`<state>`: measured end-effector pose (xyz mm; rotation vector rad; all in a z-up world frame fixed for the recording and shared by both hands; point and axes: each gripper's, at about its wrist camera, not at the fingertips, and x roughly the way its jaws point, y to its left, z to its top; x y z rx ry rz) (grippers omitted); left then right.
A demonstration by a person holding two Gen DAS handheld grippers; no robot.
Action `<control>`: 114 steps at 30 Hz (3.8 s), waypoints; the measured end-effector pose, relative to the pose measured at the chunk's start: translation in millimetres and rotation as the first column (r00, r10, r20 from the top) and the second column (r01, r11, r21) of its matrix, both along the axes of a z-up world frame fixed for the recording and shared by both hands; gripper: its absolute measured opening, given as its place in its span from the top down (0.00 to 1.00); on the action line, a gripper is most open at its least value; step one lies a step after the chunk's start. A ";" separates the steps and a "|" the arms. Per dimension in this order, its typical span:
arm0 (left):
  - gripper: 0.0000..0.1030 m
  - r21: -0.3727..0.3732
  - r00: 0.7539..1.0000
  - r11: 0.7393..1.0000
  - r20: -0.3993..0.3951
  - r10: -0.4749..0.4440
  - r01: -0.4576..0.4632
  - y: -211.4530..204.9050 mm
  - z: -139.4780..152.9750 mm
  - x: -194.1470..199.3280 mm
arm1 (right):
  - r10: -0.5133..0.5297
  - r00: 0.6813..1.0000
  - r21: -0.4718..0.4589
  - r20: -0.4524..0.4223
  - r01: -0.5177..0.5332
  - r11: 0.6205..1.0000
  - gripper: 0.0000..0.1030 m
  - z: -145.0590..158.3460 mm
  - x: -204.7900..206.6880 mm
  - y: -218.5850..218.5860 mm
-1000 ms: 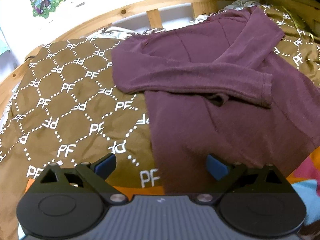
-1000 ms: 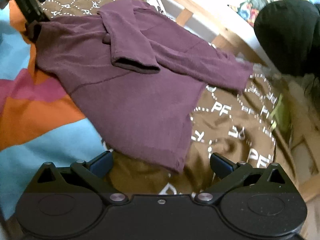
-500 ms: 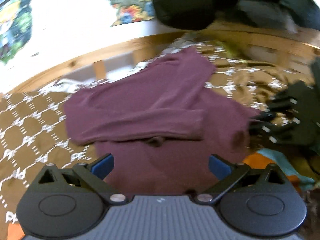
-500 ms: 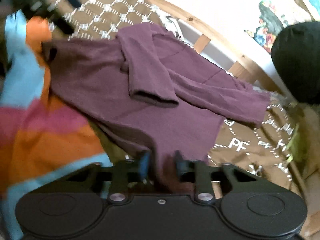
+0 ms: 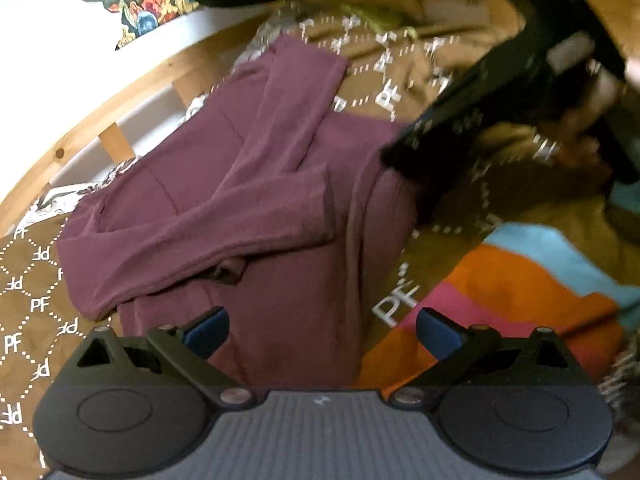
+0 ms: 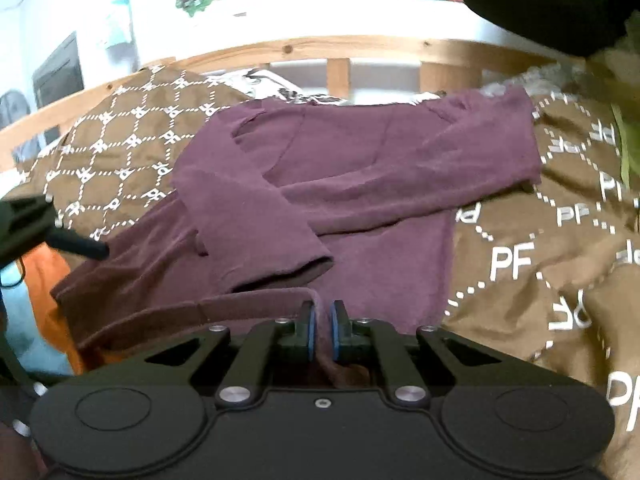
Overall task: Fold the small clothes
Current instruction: 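Grasp the sweater hem with the right gripper while the left gripper grasps the hem, then lift the hem with both grippers and carry it over toward the collar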
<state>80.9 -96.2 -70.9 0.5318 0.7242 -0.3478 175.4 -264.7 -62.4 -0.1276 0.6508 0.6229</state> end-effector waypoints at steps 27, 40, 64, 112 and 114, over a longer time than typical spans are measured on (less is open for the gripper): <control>0.84 -0.126 0.992 0.984 -0.042 0.122 -0.127 25.2 11.1 60.8 | 0.039 0.999 -0.055 0.033 -0.037 0.998 0.68 -7.2 -11.9 -22.4; 0.60 -0.108 0.988 0.982 -0.044 0.148 -0.152 42.3 4.8 49.1 | -0.017 0.999 0.086 -0.042 0.020 0.996 0.71 -4.8 3.8 -40.5; 0.48 0.043 0.979 0.978 -0.018 0.203 -0.202 48.3 -11.0 9.0 | -0.261 0.965 0.343 0.000 0.245 0.907 0.93 21.5 19.4 -88.6; 0.95 -0.360 0.924 0.899 0.189 0.332 -0.249 170.7 173.6 -125.6 | -0.210 0.954 0.278 0.215 0.146 0.949 0.94 155.7 -215.2 -75.2; 0.95 -0.343 0.926 0.903 0.178 0.332 -0.258 171.0 179.0 -97.7 | -0.222 0.951 0.281 0.214 0.158 0.947 0.94 154.6 -195.1 -72.6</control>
